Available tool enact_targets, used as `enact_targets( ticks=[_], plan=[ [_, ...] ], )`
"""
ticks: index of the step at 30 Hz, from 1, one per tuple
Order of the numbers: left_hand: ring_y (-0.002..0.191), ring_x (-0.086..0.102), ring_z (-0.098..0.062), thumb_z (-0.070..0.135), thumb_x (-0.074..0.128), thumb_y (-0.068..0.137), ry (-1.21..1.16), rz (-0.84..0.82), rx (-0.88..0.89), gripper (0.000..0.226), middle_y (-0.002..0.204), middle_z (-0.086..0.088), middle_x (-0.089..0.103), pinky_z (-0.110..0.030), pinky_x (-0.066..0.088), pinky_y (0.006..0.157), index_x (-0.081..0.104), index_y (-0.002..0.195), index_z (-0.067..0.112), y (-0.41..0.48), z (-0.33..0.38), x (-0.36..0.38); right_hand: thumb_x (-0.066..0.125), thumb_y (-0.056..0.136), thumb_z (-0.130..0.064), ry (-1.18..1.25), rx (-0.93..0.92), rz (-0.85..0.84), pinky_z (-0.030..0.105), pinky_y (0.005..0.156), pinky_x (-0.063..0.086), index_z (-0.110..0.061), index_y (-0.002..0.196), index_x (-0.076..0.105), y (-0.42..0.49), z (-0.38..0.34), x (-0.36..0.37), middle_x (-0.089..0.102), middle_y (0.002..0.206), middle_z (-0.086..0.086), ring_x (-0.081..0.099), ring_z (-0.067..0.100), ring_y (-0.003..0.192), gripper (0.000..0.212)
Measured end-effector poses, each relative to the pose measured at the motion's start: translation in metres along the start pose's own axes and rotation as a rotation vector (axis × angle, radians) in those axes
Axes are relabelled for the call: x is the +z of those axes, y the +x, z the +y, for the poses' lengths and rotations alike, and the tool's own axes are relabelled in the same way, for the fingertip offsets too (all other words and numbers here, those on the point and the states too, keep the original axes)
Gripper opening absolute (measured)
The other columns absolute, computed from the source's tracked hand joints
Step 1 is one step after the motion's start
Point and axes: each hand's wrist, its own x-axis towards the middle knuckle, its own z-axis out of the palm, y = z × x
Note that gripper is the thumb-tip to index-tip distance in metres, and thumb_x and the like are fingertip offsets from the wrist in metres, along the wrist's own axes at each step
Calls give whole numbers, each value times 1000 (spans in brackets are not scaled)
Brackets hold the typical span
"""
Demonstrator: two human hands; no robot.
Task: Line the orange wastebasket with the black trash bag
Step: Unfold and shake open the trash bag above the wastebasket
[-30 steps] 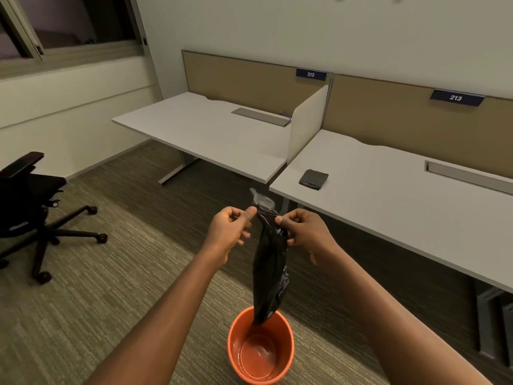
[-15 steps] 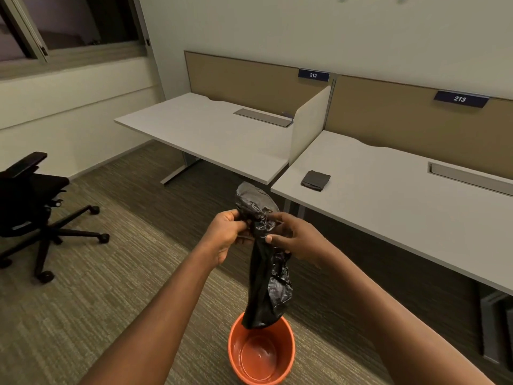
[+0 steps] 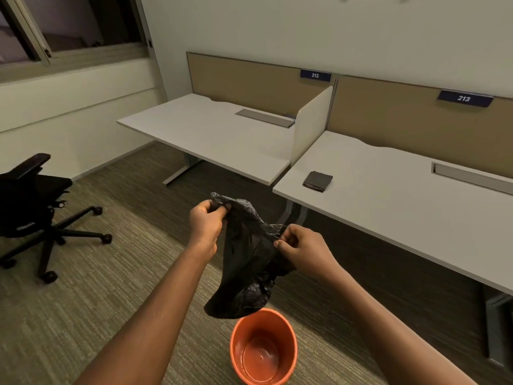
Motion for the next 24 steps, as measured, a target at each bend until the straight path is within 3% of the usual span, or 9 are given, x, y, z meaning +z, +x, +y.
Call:
enact_targets(
  ticks=[4, 6, 9, 13, 16, 18, 20, 22, 24],
  plan=[
    [90, 73, -22, 16, 73, 88, 54, 38, 62, 8, 94, -9, 75, -29, 59, 73, 70, 93, 12, -4, 2, -3, 68, 91, -39, -77, -27, 205, 27, 77, 54, -26, 87, 62, 4, 10, -7, 60, 100, -6, 59, 13, 91, 16],
    [90, 72, -22, 17, 70, 89, 53, 15, 90, 5, 92, -7, 75, -29, 57, 70, 70, 93, 14, -7, 6, -2, 69, 88, -48, -174, -87, 250, 29, 89, 52, -28, 103, 61, 8, 12, -13, 53, 120, -7, 54, 14, 108, 26],
    [84, 72, -17, 19, 67, 91, 73, -151, 132, 6, 85, -2, 75, -27, 54, 66, 72, 90, 16, -12, 18, 4, 76, 79, -56, -131, -164, 174, 43, 117, 37, -38, 148, 34, 15, -1, -21, 34, 158, -4, 35, 18, 144, 83],
    [75, 71, -14, 18, 63, 94, 44, -381, 173, 14, 75, 1, 73, -29, 53, 68, 70, 82, 17, -18, 46, 18, 86, 75, -41, -42, -157, -63, 47, 118, 33, -44, 159, 0, 35, -34, -32, 30, 165, 2, 34, 26, 148, 120],
    [76, 70, -17, 16, 63, 94, -53, -470, 162, 17, 76, -2, 72, -31, 56, 71, 70, 79, 19, -17, 64, 22, 81, 82, -35, -83, -128, -173, 42, 106, 46, -37, 157, 23, 54, -45, -40, 56, 145, 6, 54, 28, 132, 95],
    [75, 68, -19, 19, 65, 93, -138, -487, 169, 17, 76, -2, 70, -33, 55, 73, 68, 76, 20, -11, 72, 19, 75, 87, -32, -116, -141, -153, 38, 90, 56, -34, 127, 61, 66, -45, -45, 71, 112, -1, 67, 26, 110, 42],
    [70, 65, -16, 26, 66, 92, -249, -398, 208, 23, 71, 3, 67, -30, 53, 68, 61, 70, 22, -3, 77, 13, 71, 91, -31, -36, -158, -132, 43, 85, 60, -34, 100, 70, 73, -45, -51, 74, 94, -4, 72, 25, 94, 9],
    [71, 64, -14, 42, 65, 90, -294, -242, 230, 26, 73, 5, 67, -31, 51, 69, 60, 73, 23, 7, 76, 5, 69, 92, -33, 146, -132, -150, 48, 92, 59, -31, 102, 73, 75, -51, -60, 77, 99, 1, 73, 24, 97, 11],
    [85, 66, -17, 65, 59, 84, -219, -204, 200, 48, 90, 1, 71, -37, 49, 83, 65, 96, 19, 18, 64, 2, 68, 94, -32, 299, -100, -211, 49, 97, 57, -29, 108, 73, 74, -58, -67, 78, 104, 5, 74, 27, 101, 16]
  ],
)
